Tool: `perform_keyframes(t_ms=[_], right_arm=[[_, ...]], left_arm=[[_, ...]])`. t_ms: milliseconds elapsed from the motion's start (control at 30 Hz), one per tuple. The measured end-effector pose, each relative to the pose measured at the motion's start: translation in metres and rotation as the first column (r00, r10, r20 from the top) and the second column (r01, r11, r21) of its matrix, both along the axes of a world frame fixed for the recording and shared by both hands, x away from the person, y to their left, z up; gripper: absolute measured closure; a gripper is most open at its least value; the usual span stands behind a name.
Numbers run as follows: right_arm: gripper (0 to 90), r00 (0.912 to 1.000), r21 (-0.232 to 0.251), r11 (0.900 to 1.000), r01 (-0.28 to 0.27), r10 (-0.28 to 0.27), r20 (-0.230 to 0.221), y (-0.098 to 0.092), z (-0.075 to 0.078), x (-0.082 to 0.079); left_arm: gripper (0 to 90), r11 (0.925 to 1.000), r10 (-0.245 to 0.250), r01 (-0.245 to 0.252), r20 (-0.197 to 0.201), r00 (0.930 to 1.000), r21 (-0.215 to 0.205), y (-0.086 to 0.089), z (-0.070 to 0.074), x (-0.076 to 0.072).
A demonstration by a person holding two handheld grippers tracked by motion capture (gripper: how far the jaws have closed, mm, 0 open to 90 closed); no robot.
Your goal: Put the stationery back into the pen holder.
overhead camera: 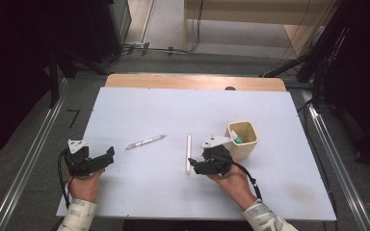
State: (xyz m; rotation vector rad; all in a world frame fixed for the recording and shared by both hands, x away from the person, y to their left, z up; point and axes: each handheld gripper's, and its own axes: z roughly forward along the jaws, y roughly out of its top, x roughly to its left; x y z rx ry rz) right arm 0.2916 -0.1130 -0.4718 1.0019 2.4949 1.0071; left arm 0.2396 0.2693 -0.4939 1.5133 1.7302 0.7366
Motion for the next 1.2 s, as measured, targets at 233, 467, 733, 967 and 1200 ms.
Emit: perform_keyframes(t_ms=[233,467,733,967,1200], right_arm=[[28.2,1.0000,-0.017,1.000,0.002,-0.002,-0.009,0.006,-0.006,0.003],[28.3,0.9996,-0.005,1.000,0.019,-0.019,-0.018,0.009,-0.007,0.006],[28.3,0.9991,-0.011,1.000,0.027,-0.028,-0.031,0.016,-0.010,0.009],[28.3,0.9985,-0.026,0.999,0.047,-0.047,-0.028,0.020,-0.013,0.012],[29.6,0.9980,-0.031,0.998,0.053,-0.054,-0.032,0.023,-0.016,0.012]], left_arm=[[3.8,1.0000,0.001,-0.001,0.001,1.0000,0.000,0.000,0.000,0.000],[3.8,1.0000,-0.001,0.001,0.000,1.0000,-0.001,0.000,0.000,0.001],[3.8,1.0000,0.000,0.000,-0.002,1.0000,-0.003,0.000,0.000,0.001],[3.8,1.0000,-0.002,0.002,-0.003,1.0000,-0.003,-0.001,0.000,0.001],[3.8,1.0000,-0.001,0.001,-0.001,1.0000,-0.003,0.000,0.000,0.001]])
